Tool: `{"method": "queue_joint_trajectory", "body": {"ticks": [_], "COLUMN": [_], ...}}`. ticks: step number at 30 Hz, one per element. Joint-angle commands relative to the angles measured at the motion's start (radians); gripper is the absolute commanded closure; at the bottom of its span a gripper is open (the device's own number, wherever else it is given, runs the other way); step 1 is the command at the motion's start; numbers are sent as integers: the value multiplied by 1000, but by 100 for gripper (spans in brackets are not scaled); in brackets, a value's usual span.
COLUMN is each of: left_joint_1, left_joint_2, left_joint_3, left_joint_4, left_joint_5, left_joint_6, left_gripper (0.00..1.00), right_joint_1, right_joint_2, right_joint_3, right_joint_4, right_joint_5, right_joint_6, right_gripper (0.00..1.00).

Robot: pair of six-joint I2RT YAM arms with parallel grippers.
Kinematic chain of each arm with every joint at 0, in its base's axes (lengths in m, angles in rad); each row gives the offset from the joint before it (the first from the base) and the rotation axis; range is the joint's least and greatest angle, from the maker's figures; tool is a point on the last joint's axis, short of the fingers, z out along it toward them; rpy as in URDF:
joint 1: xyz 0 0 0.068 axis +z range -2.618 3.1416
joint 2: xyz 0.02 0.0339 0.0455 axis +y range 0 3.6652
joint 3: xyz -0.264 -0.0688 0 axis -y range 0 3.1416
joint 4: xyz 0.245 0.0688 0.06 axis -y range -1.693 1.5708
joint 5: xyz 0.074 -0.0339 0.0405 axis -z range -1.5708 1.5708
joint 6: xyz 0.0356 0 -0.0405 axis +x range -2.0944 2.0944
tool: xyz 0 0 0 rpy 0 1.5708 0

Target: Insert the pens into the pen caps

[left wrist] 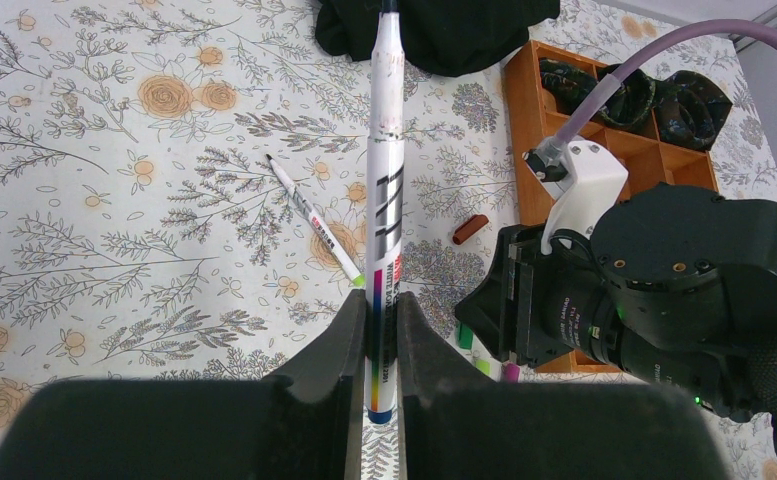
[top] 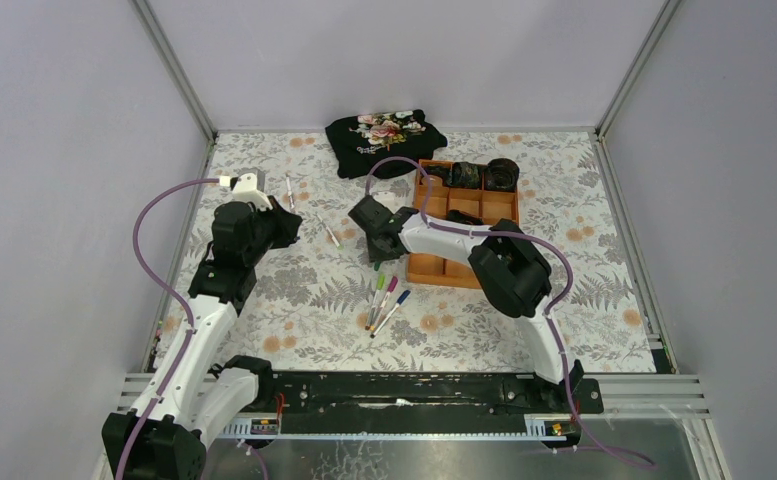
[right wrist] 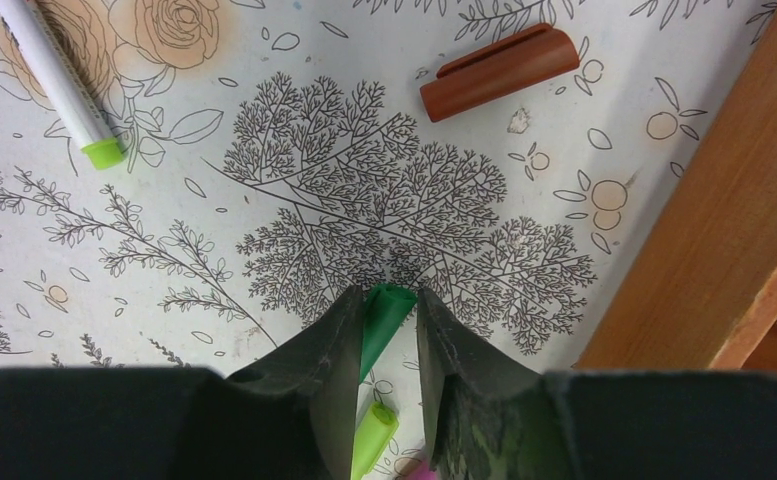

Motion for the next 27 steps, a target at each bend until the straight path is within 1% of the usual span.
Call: {"method": "queue_joint_trajectory", "body": {"ticks": [1,6,9,11,16,25,27], "left_joint_1": [5,6,5,5,5,5,4], "left_joint_2": [-14,-16,-17,-18,-22,-22,-18], "left_joint_3": [-7,-7,-7,-7,-8,-11,-13], "left_joint_4": [33,33,33,33,33,36,46], "left_joint_5": [-18,-19,-17,-16,-15,-2,25], "left_joint_6": [1,1,2,1,1,0,1], "left_gripper": [100,100,100,100,100,100,100], "right_joint_1": [17,31,38,40,42,46,44], "right_joint_2": [44,39,29,24,39,41,30], "right_joint_3": [9,5,-5,-15,-1,26,40], "right_joint_4": [-82,-93,-95,-91,-90,-90,-78], "right_joint_5": [-3,-16,-16,-17,-29,-23,-24], "right_joint_6": [-25,-7,13,26,34,47,46], "right_gripper": [65,62,58,58,66,89,98]}}
